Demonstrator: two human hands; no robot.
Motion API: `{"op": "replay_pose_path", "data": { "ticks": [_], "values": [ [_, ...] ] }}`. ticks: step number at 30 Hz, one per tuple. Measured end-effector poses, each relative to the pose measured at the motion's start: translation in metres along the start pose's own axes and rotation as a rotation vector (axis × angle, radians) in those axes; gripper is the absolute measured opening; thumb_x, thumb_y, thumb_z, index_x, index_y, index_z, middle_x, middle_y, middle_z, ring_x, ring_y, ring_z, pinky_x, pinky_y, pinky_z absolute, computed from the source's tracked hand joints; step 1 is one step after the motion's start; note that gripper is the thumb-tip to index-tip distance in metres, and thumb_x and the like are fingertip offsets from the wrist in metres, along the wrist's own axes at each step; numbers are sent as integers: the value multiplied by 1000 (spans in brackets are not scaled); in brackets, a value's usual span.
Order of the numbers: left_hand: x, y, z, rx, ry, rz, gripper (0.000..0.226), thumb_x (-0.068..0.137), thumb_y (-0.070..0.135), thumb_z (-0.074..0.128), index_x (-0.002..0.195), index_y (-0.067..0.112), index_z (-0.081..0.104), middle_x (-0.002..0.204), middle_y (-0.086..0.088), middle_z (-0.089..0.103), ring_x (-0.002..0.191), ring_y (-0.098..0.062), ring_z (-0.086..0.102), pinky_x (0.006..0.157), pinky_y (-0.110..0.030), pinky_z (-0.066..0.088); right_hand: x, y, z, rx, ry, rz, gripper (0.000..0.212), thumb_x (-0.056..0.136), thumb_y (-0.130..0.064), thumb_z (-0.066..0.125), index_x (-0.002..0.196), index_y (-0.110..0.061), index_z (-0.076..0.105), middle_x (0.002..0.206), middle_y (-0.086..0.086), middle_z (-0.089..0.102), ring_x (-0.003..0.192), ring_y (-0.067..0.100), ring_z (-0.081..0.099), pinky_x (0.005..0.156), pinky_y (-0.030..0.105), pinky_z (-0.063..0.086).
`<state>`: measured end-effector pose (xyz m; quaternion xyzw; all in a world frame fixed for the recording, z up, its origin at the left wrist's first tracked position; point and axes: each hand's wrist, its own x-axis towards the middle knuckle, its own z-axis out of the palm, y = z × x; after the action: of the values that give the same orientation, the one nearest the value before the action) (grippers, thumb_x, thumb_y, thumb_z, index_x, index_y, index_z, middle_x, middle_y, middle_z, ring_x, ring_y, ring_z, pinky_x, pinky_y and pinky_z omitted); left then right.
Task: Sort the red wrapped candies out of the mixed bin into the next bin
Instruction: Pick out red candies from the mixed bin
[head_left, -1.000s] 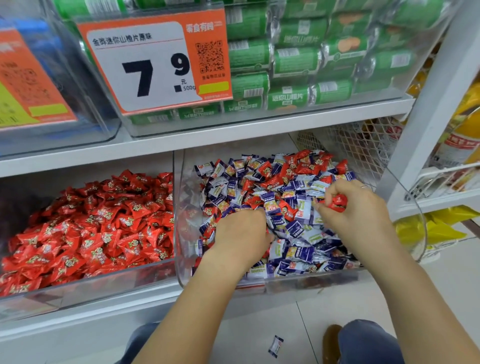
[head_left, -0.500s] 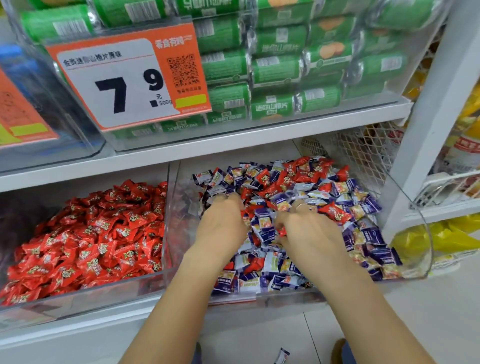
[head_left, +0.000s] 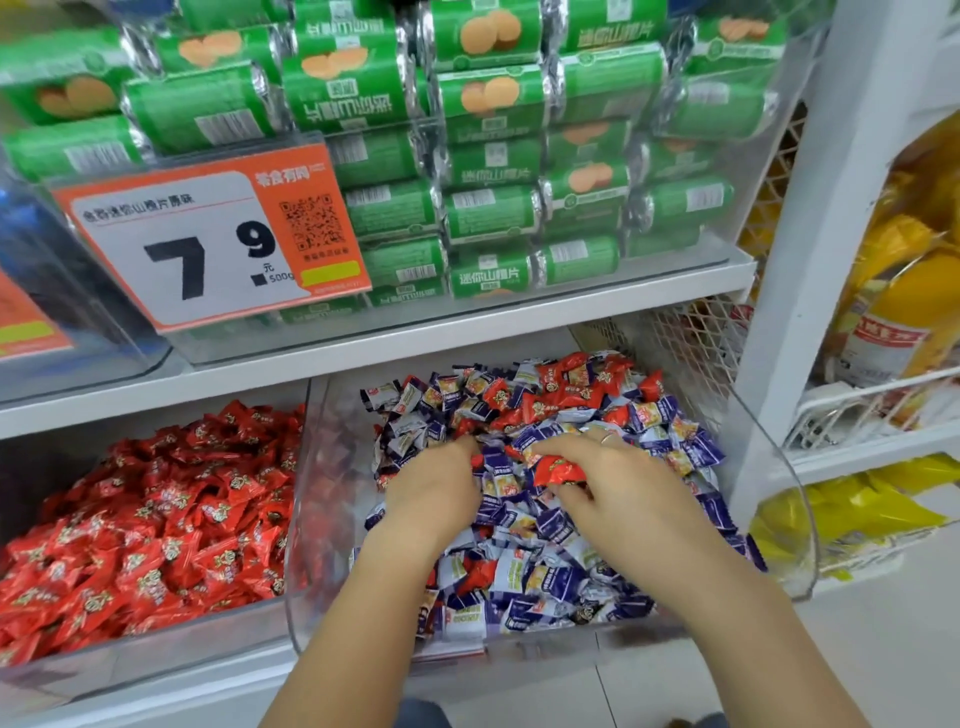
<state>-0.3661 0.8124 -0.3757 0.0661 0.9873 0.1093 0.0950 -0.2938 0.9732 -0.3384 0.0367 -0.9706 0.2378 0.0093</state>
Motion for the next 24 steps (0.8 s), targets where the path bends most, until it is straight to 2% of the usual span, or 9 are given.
{"op": "replay_pose_path", "data": {
  "ticks": [3,5,8,10,12,14,18,22,24],
  "values": [
    [-7,-7,-9,-66,95,-16,22,97,23,43,116,27,53,97,-4,66,85,-27,61,69,-34,50,-4,12,-9,35,51,32,38,95,-27,49,130,-40,48,128,-10,51,77,9,52,76,29,44],
    [-9,-11,-13,-80,130,-32,23,96,22,44,115,30,55,94,-3,65,81,-26,59,65,-31,46,-5,21,-13,33,74,62,36,95,-27,49,128,-39,50,114,-12,52,74,6,50,72,29,42],
    [-4,-10,-10,-24,18,-63,43,92,12,45,127,37,52,114,-5,65,90,-25,63,68,-31,48,-5,26,-18,38,100,77,33,95,-28,49,126,-39,51,114,-11,54,81,6,46,68,27,35],
    [-1,-7,-4,39,-84,-51,54,92,9,45,136,40,42,134,-2,55,106,-23,60,76,-33,49,-4,25,-19,49,104,68,33,95,-28,50,126,-39,52,116,-11,54,74,1,44,63,21,34],
    [2,-6,-3,64,-125,-43,54,93,13,47,139,39,38,140,-1,49,113,-23,57,79,-34,48,-3,23,-18,43,90,64,34,95,-26,50,126,-38,51,111,-11,53,71,-1,45,60,18,33],
    [1,-6,-6,67,-123,-47,42,93,22,53,132,36,46,133,0,54,109,-22,58,74,-30,46,-1,21,-15,32,75,59,34,95,-27,50,126,-38,52,115,-9,54,84,6,49,66,24,35],
    [-3,-8,-7,28,-34,-46,7,94,27,51,98,30,57,109,1,64,95,-22,59,68,-29,42,2,20,-13,42,63,63,33,94,-27,51,125,-38,53,113,-7,55,76,7,49,62,27,37],
    [-11,-5,-18,-163,132,-47,11,95,33,46,91,29,56,78,1,58,74,-22,57,59,-27,40,1,21,-14,37,72,61,31,94,-28,52,123,-38,54,113,-9,55,85,9,48,68,28,36],
    [-17,-1,-24,-264,203,-48,16,91,37,47,79,28,52,73,2,56,67,-20,55,55,-26,36,0,22,-13,31,60,57,28,94,-27,52,119,-38,56,110,-9,56,85,10,50,71,29,40]
  ]
}}
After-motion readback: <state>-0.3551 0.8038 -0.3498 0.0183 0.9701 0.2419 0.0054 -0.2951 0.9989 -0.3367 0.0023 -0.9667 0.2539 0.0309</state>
